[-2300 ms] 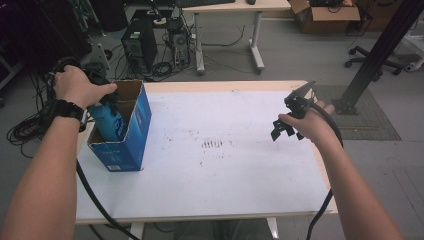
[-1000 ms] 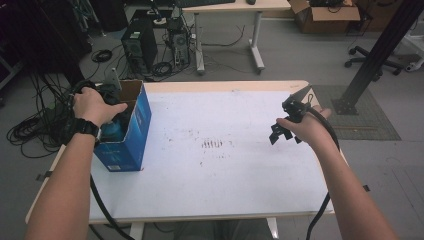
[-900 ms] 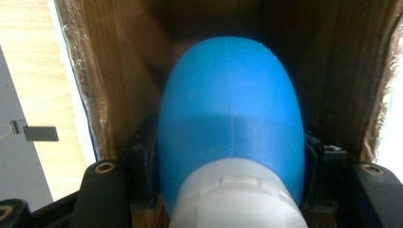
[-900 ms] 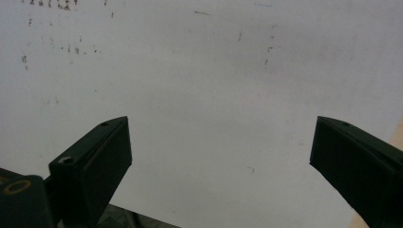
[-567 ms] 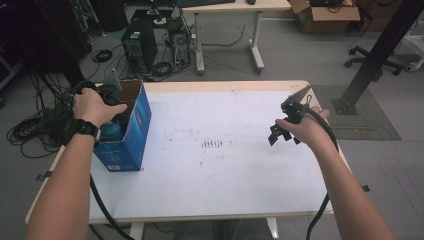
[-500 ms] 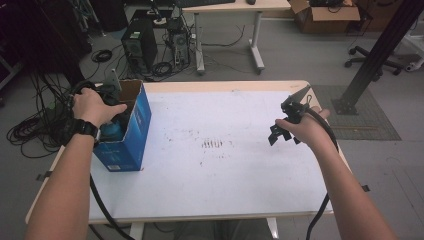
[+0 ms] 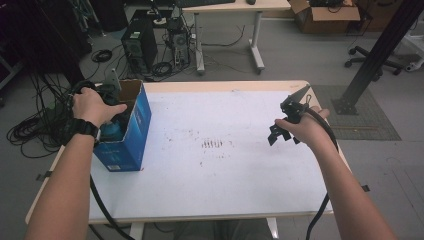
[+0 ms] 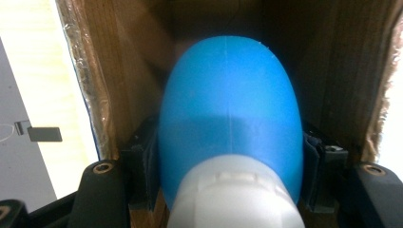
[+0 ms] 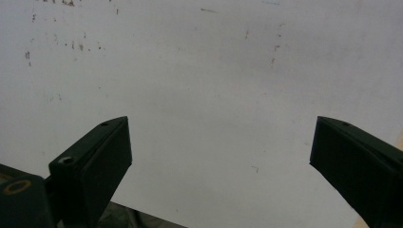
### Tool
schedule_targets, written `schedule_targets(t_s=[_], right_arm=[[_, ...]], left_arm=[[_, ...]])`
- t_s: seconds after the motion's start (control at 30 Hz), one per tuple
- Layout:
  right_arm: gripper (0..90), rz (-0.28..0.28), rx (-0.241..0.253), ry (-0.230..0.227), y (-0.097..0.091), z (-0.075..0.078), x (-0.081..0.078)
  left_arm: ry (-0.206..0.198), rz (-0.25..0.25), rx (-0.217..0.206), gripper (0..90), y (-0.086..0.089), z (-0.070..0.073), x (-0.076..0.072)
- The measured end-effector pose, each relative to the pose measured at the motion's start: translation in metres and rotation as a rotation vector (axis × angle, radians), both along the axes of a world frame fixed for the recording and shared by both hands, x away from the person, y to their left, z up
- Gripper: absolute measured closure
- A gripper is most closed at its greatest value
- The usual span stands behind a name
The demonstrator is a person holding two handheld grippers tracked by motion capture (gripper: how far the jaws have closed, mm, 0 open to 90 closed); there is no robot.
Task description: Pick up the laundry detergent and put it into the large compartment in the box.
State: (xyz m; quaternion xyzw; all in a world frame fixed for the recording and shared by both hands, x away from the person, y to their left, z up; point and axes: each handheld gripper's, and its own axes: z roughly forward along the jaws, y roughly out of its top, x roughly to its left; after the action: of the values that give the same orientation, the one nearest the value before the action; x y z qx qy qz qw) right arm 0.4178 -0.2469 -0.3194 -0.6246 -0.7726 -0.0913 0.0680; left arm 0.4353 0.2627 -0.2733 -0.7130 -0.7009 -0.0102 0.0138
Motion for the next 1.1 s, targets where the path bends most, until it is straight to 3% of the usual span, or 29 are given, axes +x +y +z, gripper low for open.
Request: schedule_targets(t_s=[0.47, 0.73, 1.1], right_arm=[[6.7, -0.006, 0.006, -0.004, -0.003, 0.003, -0.002], [6.7, -0.005, 0.010, -0.006, -0.003, 0.005, -0.003], [6.7, 0.002, 0.013, -0.010, 0.001, 0.010, -0.006]], left_arm=[[-0.032, -0.011, 0.019, 32.9, -0.006, 0.025, -0.002], [-0.068, -0.023, 0.040, 32.4, -0.011, 0.054, -0.004], [-0.115, -0.069, 0.037, 28.1, -0.043, 0.087, -0.009]])
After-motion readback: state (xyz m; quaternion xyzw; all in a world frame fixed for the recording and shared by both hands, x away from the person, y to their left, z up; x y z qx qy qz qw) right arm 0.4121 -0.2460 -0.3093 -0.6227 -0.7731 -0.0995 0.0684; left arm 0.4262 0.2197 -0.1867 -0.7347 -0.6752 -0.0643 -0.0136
